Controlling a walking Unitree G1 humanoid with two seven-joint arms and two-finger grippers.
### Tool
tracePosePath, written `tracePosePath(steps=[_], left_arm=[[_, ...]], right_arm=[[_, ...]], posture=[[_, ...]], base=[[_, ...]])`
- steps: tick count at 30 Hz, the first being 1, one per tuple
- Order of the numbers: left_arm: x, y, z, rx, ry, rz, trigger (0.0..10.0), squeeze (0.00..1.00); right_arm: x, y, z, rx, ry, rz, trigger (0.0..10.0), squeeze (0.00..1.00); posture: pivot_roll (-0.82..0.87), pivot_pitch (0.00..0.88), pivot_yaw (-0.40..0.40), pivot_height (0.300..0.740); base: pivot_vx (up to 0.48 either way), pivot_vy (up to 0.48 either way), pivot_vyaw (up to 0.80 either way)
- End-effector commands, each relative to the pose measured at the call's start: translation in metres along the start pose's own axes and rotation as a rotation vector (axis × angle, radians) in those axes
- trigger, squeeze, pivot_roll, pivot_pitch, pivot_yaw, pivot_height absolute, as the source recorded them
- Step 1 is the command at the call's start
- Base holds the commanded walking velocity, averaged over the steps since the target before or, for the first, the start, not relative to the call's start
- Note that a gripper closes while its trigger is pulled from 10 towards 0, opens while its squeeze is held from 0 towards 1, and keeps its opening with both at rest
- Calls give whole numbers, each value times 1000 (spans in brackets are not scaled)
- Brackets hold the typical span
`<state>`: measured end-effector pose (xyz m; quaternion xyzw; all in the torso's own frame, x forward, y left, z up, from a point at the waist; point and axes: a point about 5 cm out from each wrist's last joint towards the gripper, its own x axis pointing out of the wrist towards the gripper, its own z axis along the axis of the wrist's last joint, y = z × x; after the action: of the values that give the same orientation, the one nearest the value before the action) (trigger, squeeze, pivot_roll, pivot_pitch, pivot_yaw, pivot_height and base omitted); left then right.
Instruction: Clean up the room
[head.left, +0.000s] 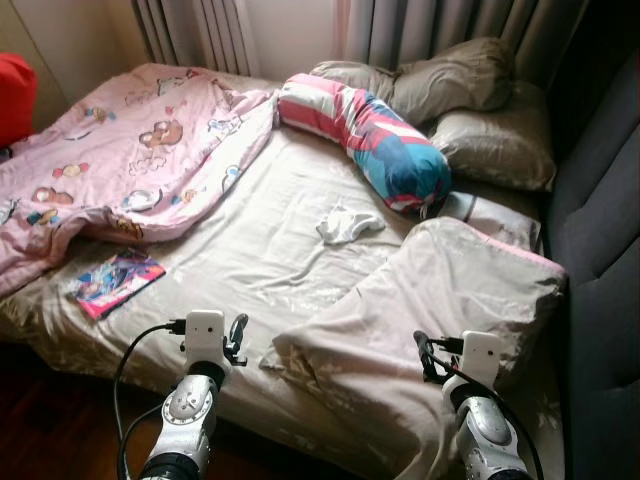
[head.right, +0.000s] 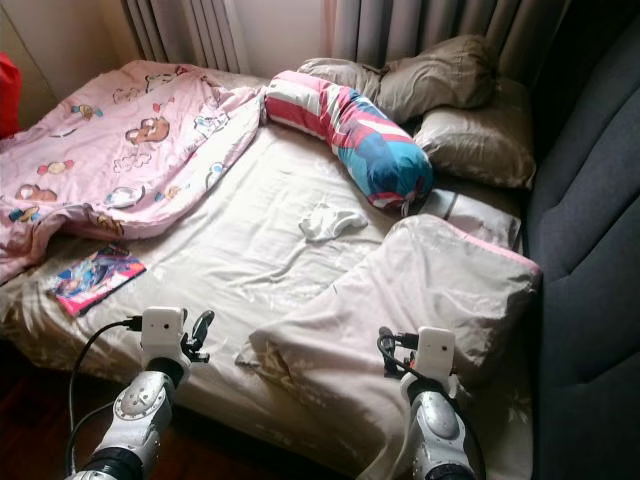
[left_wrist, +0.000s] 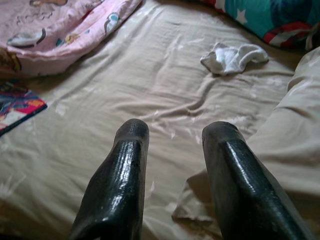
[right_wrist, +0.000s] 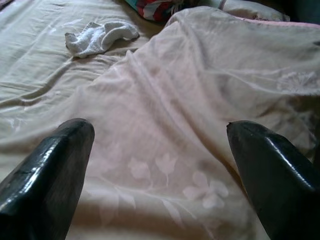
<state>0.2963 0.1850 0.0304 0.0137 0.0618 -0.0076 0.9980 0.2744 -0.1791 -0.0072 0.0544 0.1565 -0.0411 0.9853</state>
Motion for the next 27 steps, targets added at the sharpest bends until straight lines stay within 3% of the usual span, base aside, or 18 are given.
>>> tracePosePath(steps=[1,13,17,20,27], left_arm=[[-3,1,-4,-4,18,-1,10000,0],[0,0,2,-5,4,-21,10000,0],[0,3,3,-3,5,-23,10000,0],[1,3,3,-4,6,-27,10000,0],[5,0,8,-6,-1,-37,10000,0]], right_arm=[[-4,-1,-7,7,16,-15,10000,0],[-8,-3,-9,-10,5,-48,10000,0],[-4,0,-3,44,-11,-20,10000,0],[-2,1,-3,2,13,-13,10000,0],[2,1,3,19,0,-17,10000,0]], posture=[[-35,122,-10,654],[-34,144,0,634],[-32,141,4,634],[-33,136,5,654],[-28,124,8,699]], base=[[0,0,0],[0,0,0],[0,0,0],[0,0,0],[0,0,0]])
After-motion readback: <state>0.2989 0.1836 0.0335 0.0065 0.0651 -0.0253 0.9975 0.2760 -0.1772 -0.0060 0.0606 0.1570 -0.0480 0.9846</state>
